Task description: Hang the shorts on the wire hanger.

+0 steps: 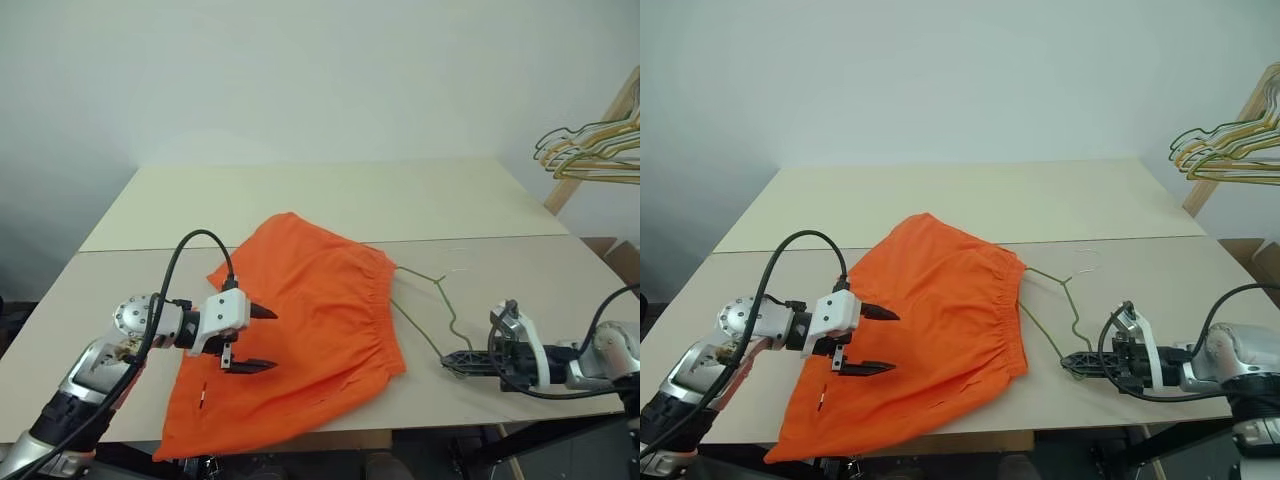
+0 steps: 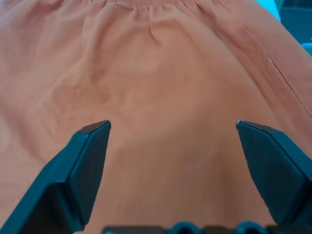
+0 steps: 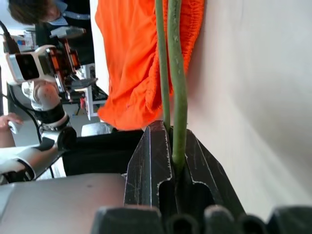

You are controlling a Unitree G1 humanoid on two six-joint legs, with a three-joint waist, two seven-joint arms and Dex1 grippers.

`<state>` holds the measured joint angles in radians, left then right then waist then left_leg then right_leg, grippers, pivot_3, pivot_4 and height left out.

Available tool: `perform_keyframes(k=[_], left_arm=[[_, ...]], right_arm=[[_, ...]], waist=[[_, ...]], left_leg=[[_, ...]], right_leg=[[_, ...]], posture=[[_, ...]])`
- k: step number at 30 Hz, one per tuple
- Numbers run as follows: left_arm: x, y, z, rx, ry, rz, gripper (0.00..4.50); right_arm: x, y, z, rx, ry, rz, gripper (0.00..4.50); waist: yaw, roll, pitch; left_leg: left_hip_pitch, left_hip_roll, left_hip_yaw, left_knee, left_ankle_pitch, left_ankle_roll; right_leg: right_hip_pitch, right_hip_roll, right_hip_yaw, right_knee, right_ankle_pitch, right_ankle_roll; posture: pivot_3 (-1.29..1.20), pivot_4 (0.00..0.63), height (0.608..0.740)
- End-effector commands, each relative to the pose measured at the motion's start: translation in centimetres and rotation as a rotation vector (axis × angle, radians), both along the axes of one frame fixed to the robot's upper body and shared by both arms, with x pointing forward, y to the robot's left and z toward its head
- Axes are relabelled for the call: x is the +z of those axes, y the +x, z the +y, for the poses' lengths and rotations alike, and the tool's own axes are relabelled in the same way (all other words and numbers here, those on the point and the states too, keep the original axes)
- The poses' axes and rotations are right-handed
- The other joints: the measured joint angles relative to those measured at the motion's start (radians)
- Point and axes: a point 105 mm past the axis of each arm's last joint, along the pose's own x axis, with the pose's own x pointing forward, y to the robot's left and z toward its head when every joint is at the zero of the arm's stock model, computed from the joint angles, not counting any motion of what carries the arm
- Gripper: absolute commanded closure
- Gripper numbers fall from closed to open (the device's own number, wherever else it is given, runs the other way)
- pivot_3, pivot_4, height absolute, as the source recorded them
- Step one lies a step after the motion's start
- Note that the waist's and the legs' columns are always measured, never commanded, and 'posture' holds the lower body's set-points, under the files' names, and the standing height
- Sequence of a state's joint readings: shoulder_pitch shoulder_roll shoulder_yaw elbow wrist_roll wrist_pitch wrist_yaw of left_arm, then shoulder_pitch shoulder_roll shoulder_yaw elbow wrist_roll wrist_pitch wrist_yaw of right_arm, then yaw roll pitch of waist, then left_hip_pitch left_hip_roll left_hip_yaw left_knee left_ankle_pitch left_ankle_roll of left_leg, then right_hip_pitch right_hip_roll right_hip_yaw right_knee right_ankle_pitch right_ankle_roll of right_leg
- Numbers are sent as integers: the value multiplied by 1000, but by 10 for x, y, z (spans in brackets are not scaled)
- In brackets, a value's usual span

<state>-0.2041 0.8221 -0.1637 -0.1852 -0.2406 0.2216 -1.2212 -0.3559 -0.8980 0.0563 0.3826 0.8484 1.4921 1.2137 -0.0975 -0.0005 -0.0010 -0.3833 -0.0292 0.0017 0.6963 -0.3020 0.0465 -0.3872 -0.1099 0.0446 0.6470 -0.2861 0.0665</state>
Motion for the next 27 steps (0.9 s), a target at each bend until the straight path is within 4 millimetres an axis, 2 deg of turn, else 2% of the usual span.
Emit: perform_keyframes(k=[1, 6, 8, 14, 19, 21, 27], left_arm=[[5, -1, -3, -9, -3, -36, 19], [3, -2, -3, -6, 0, -34, 19], [3, -1, -3, -6, 0, -36, 19], [2, 1, -4, -6, 2, -44, 19], [0, 1, -5, -6, 7, -43, 19], [-2, 0, -5, -5, 8, -42, 19], [-2, 1, -4, -3, 12, -43, 19]], right_arm=[[-1, 8, 4, -7, -2, -15, 4500], [-3, 8, 14, 20, 27, -26, 4500], [-5, 14, 17, 7, 24, -35, 4500], [-6, 33, 15, -58, 3, -90, 4500], [-6, 39, 14, -87, -10, -126, 4500], [-2, 42, 15, -94, -29, -205, 4500], [11, 50, 20, -36, -228, -670, 4500]], waist=[[0, 0, 0], [2, 0, 0], [1, 0, 0], [-12, -1, -1], [-16, -1, -1], [-19, -1, -2], [-21, -1, -2]], left_leg=[[-1, -1, 0, 0, 0, 0], [-1, -2, -1, 0, 0, 0], [0, -2, -1, 0, 0, 0], [1, -1, -1, 0, 1, -1], [0, -1, -2, 0, 1, -1], [0, -1, -2, 0, 1, -1], [0, -1, -2, 0, 1, -1]], right_leg=[[0, -1, 0, 0, 0, 0], [0, -2, -1, 0, 0, 0], [0, -3, -1, 0, 0, 0], [0, -3, 0, 0, 0, 0], [1, -3, -1, 0, 0, 0], [0, -3, -1, 0, 0, 0], [0, -2, -1, 1, 0, 0]], posture=[[-140, 0, 740], [-139, 0, 740], [-139, 0, 740], [-141, 0, 740], [-142, 0, 740], [-143, 0, 740], [-147, 0, 740]])
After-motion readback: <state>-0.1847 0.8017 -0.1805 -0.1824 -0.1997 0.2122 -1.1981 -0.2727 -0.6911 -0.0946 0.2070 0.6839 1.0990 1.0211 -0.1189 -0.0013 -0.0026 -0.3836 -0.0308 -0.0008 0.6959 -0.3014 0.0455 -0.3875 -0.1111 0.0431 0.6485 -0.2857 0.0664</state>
